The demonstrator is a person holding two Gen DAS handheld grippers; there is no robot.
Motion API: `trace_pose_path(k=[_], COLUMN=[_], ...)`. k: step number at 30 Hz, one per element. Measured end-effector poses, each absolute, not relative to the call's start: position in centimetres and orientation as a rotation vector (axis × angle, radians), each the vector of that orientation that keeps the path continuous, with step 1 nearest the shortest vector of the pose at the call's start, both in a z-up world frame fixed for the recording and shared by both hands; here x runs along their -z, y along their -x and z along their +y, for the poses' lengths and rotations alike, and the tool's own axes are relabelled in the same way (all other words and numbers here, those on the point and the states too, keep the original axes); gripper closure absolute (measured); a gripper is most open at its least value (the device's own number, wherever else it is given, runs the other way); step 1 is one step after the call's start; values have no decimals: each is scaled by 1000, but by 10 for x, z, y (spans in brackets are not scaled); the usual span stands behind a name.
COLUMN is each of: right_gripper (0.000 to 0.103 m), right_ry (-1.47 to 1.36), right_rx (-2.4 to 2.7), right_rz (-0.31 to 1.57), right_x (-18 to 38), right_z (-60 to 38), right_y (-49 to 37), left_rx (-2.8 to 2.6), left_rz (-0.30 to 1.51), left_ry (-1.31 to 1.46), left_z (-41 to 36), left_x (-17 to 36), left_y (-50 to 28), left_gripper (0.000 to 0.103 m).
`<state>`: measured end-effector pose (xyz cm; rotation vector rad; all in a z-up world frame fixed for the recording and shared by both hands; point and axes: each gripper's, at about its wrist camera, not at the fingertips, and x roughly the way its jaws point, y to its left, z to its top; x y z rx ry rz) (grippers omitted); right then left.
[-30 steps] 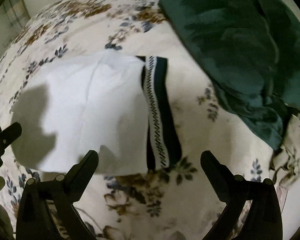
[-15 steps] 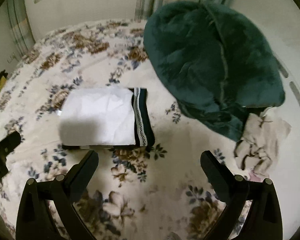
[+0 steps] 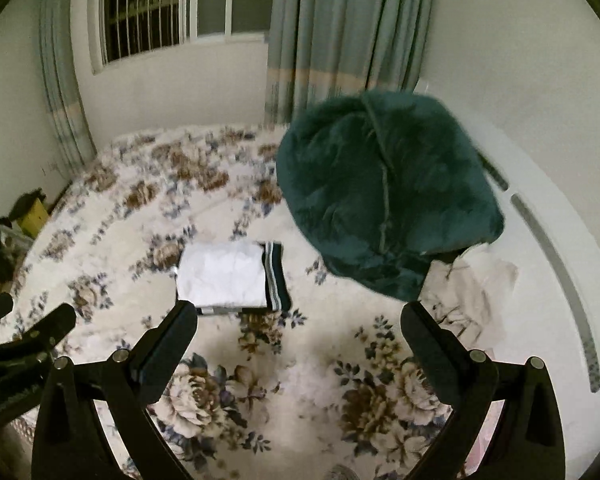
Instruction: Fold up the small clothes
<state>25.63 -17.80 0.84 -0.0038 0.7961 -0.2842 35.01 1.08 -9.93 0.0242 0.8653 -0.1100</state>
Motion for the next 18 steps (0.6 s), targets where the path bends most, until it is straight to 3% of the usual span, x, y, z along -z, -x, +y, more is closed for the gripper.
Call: trace_pose_path(k=[8, 18], right_gripper=[0, 0], right_ry=[23, 6], right_rx=[278, 250], right_rz=[680, 634], right_x=[-94, -136], right_z=[-169, -165], right_y=[-168, -113], left_rx=[88, 92], left_rz=[788, 724], left_ry=[-11, -6], left_z=[19, 24], left_x=[41, 14], left_y=[-293, -252], left_gripper=[3, 3])
